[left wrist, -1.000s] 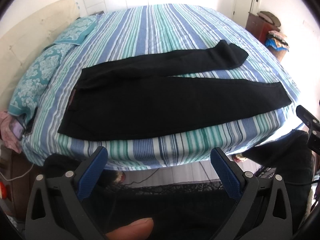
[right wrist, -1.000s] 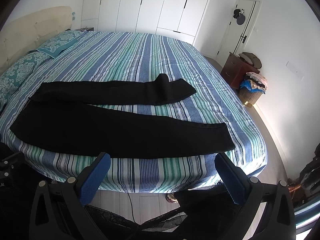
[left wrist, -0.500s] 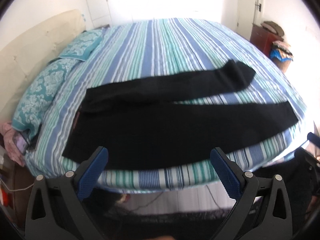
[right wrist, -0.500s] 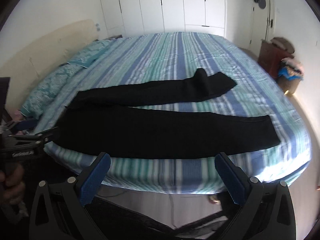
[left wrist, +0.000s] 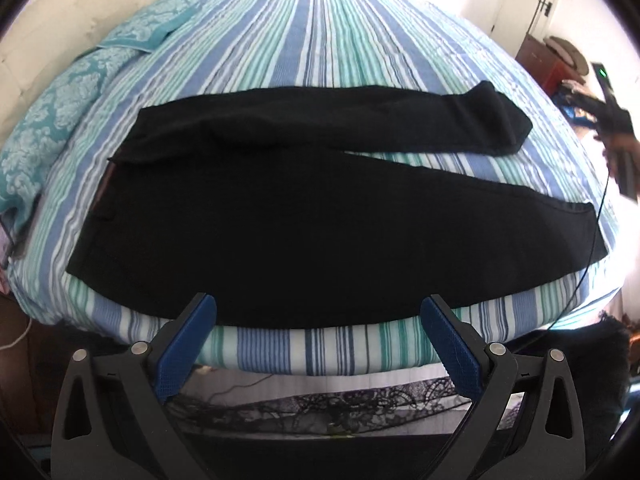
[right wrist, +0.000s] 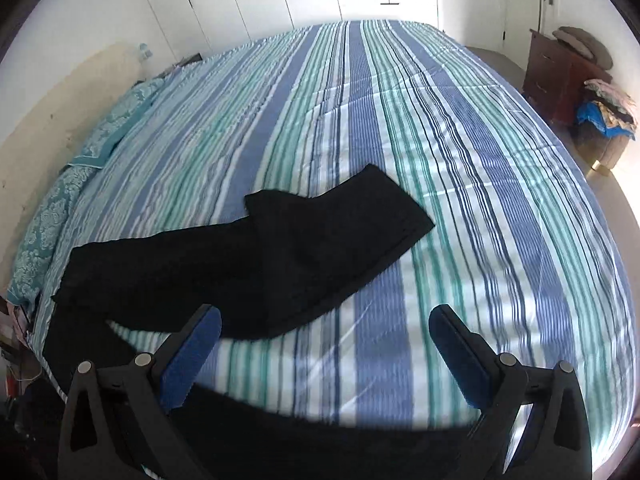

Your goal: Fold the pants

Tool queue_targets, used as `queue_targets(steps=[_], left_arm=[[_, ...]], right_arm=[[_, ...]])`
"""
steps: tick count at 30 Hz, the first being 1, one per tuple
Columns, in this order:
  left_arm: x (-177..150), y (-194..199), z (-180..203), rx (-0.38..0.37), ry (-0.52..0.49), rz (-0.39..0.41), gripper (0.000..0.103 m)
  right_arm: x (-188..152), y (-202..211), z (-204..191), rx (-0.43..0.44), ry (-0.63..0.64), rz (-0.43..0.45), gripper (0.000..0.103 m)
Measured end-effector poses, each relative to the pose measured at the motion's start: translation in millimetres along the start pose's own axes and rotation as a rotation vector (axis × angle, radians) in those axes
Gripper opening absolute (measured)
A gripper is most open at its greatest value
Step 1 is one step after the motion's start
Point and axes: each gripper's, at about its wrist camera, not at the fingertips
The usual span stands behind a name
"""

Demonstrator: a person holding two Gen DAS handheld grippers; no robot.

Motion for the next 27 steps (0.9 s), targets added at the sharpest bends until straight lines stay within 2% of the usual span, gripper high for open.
queue_targets(steps=[3,5,10,12,13,14,15,16,19,22,25,27], left_arm=[[8,-16,7,0.026,-0.016,-0.021,0.102],[13,-26,9,0.044,-0.024,-0.034,0.102],[22,-52,12,0.08,-0.034,-0.095,0.102],[22,-60,13,0.088,-0.039,-0.112,0.102],[23,-64,13,0.091,-0.041,-0.12,0.102],[23,-67,14,0.094,-0.044,-0.127,0.102],[23,-69,16,0.093,-0.045,-0.135,0.102],[23,-70,17,0.087,-0.046,-0.14,0.102],[23,-67,23,0.07,-0.049,-0.125,0.102],[26,-60,27,0.052,-0.048,-0.089,0.102],[31,-58,33,0.041,-0.04,-0.085,0.102],[34,-54,33,0.033,-0.026,-0.079,0.102]], right_arm=[[51,-59,19,-0.028,0.019,-0.094,0.098],[74,-93,26,-0.05,0.045,-0.14,0.089],[106,-157,36,-0.098,0.089,-0.182,0.088],[110,-170,41,-0.061,0.079,-0.194,0.086],[113,-177,45,-0.004,0.069,-0.216,0.072],[112,-181,46,0.032,0.071,-0.246,0.042],[111,-178,46,0.004,0.102,-0.244,0.029],[111,-171,48,0.017,0.116,-0.232,0.017],[104,-129,60,-0.008,0.102,-0.13,0.013],[81,-95,97,-0.116,0.007,-0.059,0.013],[45,-100,125,-0.173,-0.096,-0.095,0.013],[26,-111,123,-0.208,-0.114,-0.116,0.014]])
Point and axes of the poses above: each gripper's, at about its wrist camera, not at the fingertips, and y roughly against the way its jaws point, z to its right, x to its top, and after that the axes turned 2 degrees about -y, right-handed
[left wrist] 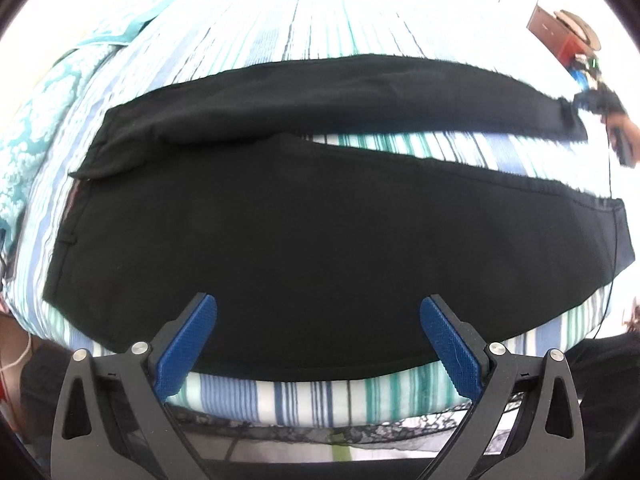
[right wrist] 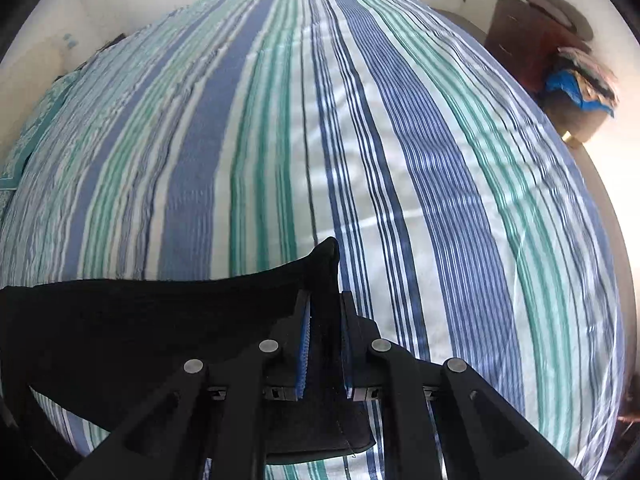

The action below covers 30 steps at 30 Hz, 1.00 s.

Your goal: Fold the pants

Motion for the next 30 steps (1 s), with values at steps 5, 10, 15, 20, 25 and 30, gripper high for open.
queue_targets(steps=[5,10,15,20,25,30], left_arm=[[-2,23,-8,0.022,-0.008,0.056,0.102],[-1,29,-24,0.017,0.034,0.074,0.102],[-2,46,-26,-0.018,0.051,0.113,0.102],[-12,74,-25,-0.033,0.027,0.169,0.102],[-29,99,-29,-0.05,0.02,0.218,0.102],[-46,117,-36,-0.048,0.016,0.256,0.102]], right_arm=[[-19,19,-14,-0.093,-0.046,0.105,0.06],[-45,114,-68,-0.26,0.023,0.333,0.08],[-104,225,-151,-0.24,0.057,0.488,0.101],[-160,302,-211,-0.156,0.042,0.542,0.102],[-204,350,-239,-0.124,-0.015,0.576,0.102],[-230,387,-251,-0.138,-0.013,0.631,0.102]])
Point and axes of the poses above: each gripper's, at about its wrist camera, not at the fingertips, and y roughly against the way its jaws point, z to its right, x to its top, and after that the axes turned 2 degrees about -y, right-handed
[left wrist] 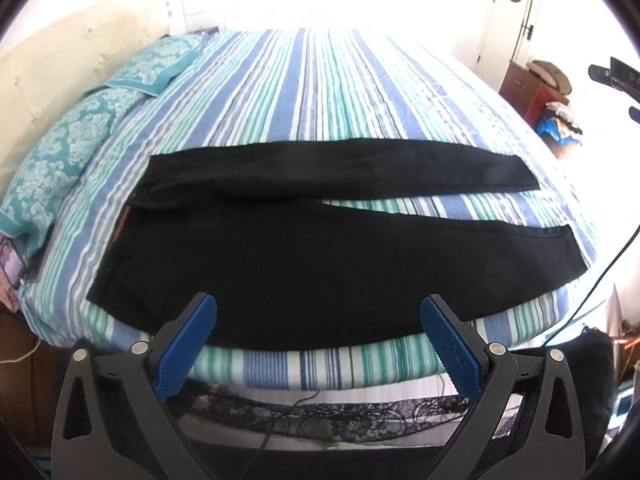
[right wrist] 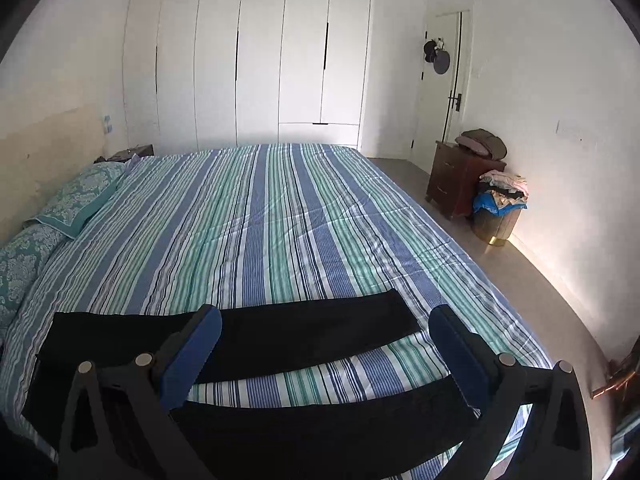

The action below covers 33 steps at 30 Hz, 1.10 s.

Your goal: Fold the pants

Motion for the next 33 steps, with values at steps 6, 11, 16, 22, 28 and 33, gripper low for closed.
queue_targets(steps=[6,11,16,22,28,33], left_arm=[[-9,16,-7,0.005,0.01,0.023,0.102],[-11,29,-6,0.009,0.006,0.052,0.102],[-12,37,-3,0.01,-0.006,0.07,0.102],[-16,43,4,0.014,-0.024,0.08,0.102],[-16,45,5,0.014,-0.026,0.082,0.102],[-16,47,6,0.015,-0.026,0.086,0.102]], right_arm=[[3,36,-3,-0.005,0.006,0.046,0.102],[7,58,-3,-0.012,0.015,0.081,0.102],[12,78,-4,-0.015,0.027,0.116,0.102],[12,93,-5,-0.017,0.042,0.145,0.102],[14,102,-5,-0.017,0.045,0.164,0.102],[14,104,-6,-0.016,0.049,0.167,0.102]])
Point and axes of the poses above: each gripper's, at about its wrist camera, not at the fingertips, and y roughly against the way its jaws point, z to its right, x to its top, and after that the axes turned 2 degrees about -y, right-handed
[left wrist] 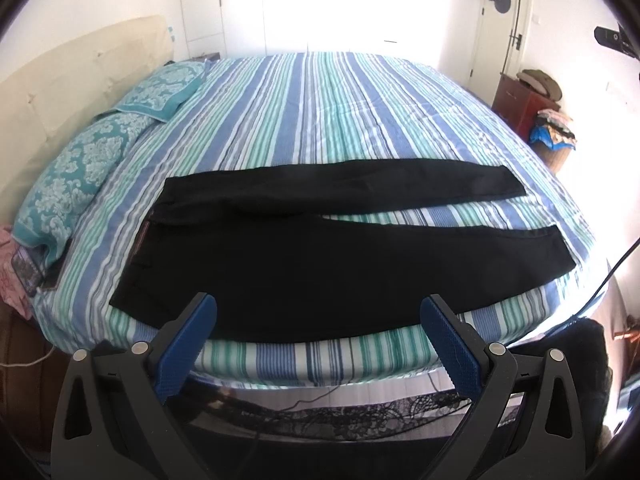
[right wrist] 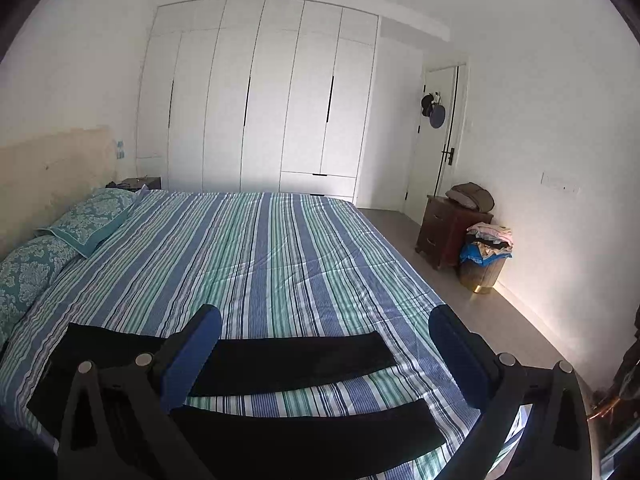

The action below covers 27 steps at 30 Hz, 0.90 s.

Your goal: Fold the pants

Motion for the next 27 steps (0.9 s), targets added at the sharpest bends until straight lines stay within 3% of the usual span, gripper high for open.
queue_targets(steps=[9,14,17,20,27], left_arm=[[1,1,-1,0.006,0.002,0.002,0.102],[-4,-15,-9,0.02,0.009,-0.061,0.102],[-11,-37,-33,0.03,0.072,-0.129,0.102],[-12,-57,-69,0.076,0.144,-0.149,0.102],[22,-129,-188,0.294,0.332,-0.068,0.102]], right_arm=[[-3,0,-4,0.012,0.009,-0.006,0.102],[-10,2,-15,0.077,0.051,0.017,0.102],[-28,-11,-35,0.255,0.059,-0.028,0.103],[-56,-41,-73,0.452,0.099,-0.165,0.102],[-85,-143,-217,0.869,0.218,-0.383,0.102]])
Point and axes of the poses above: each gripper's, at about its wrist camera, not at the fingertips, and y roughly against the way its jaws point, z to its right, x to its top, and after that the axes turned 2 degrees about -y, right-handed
